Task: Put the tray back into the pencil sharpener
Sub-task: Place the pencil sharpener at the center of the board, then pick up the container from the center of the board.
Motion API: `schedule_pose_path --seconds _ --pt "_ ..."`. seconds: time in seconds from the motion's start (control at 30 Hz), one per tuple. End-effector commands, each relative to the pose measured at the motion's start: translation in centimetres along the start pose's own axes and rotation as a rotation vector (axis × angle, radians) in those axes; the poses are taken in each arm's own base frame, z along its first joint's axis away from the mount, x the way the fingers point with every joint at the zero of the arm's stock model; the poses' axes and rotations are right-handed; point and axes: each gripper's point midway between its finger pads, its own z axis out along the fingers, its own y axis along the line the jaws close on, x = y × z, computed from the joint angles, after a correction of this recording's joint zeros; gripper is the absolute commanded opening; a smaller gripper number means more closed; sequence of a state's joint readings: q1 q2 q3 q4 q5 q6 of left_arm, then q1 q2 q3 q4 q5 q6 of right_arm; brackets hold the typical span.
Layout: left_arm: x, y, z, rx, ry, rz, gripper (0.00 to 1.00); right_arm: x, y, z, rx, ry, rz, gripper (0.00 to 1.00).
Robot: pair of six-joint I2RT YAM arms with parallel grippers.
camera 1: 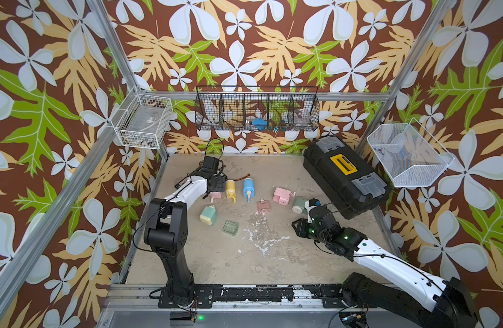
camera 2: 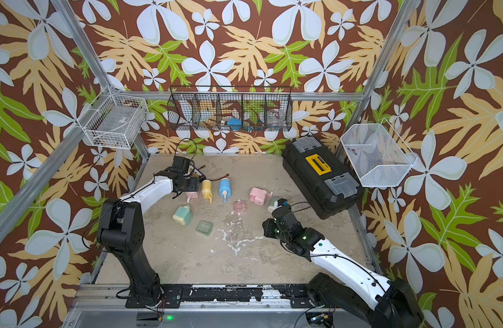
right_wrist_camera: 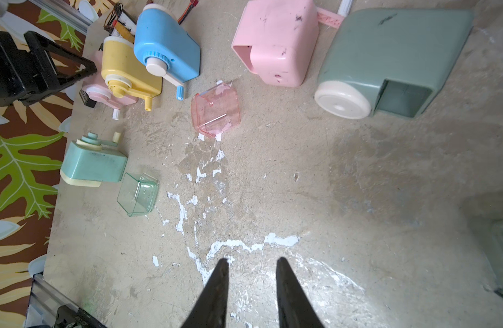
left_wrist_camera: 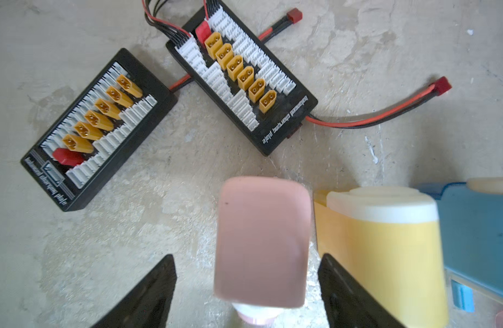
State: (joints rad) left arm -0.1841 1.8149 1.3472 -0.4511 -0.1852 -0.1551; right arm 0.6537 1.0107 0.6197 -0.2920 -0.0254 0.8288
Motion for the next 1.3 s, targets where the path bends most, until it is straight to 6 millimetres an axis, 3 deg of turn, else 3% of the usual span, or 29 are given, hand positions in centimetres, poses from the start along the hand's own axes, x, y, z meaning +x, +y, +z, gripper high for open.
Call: schedule_pose_path --seconds 0.0,0.1,0.3,0.4,0.53,0.7,0.87,1.07,1.27 --pt "-0.2 1.1 -1.3 -0.044 -0.027 -0.012 0.81 -0.6 0.8 0.0 -0.023 -0.014 -0.020 0.31" --pt "-1.0 2.0 -3.3 -0.073 -0.078 -0.020 0.81 -0.7 1.1 0.0 -0.029 -0.005 -0.041 0.31" --pt "-3.4 1.6 -10.0 0.033 -0.259 -0.076 0.74 -0.3 2.7 1.3 -0.042 0.104 -0.133 0.34" --pt "-3.1 1.4 -12.8 0.092 -0.321 -0.104 0.71 0.2 4.6 2.3 -0.049 0.152 -0.213 0.36" --pt "-1.1 1.6 -15.3 0.148 -0.360 -0.132 0.71 0.8 8.3 3.8 -0.055 0.180 -0.342 0.39" --pt "1.4 1.9 -17.5 0.200 -0.391 -0.186 0.71 1.7 12.5 6.3 -0.091 0.228 -0.472 0.45" --pt "3.3 2.3 -18.8 0.230 -0.384 -0.263 0.71 2.1 16.5 9.1 -0.160 0.265 -0.731 0.55" --pt "5.5 2.3 -19.3 0.291 -0.371 -0.384 0.68 1.2 19.0 11.4 -0.186 0.257 -0.966 0.59" --pt "6.9 3.0 -20.2 0.302 -0.394 -0.456 0.67 1.1 20.2 13.4 -0.223 0.255 -1.116 0.59"
